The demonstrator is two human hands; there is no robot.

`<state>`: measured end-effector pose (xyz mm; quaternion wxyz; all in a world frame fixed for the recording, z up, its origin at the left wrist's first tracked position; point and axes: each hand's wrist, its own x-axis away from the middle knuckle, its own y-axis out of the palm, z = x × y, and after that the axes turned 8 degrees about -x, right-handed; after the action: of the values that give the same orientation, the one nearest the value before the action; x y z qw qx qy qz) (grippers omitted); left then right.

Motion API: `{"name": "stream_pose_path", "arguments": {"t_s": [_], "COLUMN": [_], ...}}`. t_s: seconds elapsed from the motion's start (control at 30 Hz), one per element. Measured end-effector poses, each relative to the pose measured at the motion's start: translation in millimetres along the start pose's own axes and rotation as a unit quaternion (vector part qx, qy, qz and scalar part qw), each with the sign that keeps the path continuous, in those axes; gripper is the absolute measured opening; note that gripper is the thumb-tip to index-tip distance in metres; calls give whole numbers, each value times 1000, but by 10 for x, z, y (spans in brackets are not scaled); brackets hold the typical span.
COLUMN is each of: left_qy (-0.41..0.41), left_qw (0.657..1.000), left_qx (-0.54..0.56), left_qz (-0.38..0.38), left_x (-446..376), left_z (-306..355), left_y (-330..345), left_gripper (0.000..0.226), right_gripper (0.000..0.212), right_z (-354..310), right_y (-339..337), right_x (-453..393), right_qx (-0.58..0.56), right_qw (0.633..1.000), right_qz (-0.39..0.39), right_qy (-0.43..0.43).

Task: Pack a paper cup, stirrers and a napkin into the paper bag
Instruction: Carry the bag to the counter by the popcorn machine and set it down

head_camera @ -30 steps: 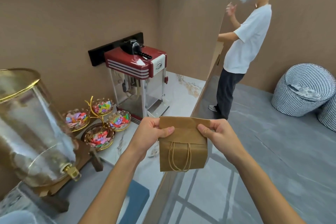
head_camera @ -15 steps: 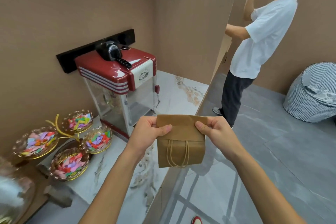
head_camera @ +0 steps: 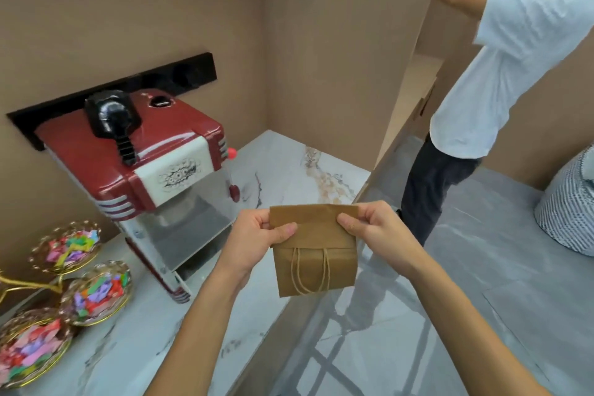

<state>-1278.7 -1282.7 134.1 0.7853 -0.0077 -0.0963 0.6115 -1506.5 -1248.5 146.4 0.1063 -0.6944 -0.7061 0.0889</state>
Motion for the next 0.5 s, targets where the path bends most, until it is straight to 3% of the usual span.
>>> {"name": "stream_pose_path", "arguments": {"t_s": [0.5], "left_qy": [-17], "left_qw": [997], "left_qx": [13], "left_qz": [76], "left_x": [-2097], "left_z": [38], "left_y": [114], "left_gripper": [15], "right_gripper": [22], "right_z": [309], "right_y": [-576], "right_x": [-2337], "right_qx": [14], "right_qw": [996], "right_qz": [-81], "right_qy": [-13]}}
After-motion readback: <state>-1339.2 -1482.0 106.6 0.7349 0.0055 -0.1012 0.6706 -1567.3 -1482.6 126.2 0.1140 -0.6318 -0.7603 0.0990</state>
